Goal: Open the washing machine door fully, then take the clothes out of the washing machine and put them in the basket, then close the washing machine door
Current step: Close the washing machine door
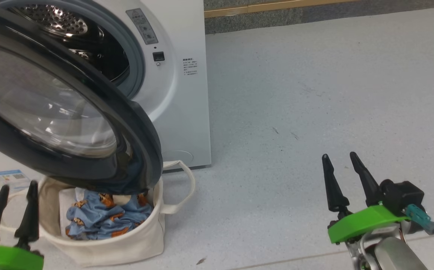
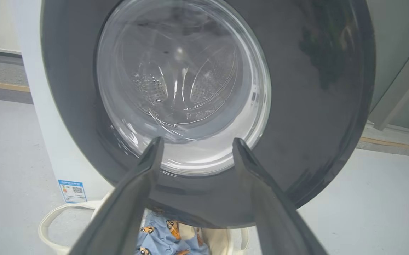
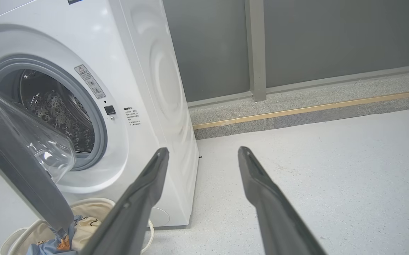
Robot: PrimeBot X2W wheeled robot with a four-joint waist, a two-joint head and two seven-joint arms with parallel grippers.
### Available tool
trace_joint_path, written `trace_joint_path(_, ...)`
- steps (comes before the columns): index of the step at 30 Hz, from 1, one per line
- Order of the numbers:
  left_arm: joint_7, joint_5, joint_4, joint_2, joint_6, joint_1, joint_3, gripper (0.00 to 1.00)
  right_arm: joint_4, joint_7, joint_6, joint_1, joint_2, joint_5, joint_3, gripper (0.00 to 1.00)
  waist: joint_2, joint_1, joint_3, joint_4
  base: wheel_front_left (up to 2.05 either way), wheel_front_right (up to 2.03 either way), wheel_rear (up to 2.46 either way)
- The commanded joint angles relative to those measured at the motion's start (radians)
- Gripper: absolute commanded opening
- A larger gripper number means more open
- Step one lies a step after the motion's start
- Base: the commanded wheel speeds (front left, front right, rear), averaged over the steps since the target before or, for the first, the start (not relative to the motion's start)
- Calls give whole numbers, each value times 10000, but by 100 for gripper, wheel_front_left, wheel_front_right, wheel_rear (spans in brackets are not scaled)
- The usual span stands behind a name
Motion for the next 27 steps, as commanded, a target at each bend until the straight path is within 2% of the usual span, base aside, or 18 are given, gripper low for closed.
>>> trace_joint_path(1,-172,80,-189,507,-46,-282,555,100,-294,-122,10,-167,-49,-118,89,100,0,0,6,4,0,0,0)
trace_joint_path(8,-389,170,-131,337,-52,-64,476,100,-308,-122,10,-101,41,-167,-83,100,0,0,49,168,0,0,0)
trace_joint_path(27,-496,373,55,455,-45,-403,564,100,-235,-122,10,-113,23,-587,-3,100,0,0,69,365,0,0,0)
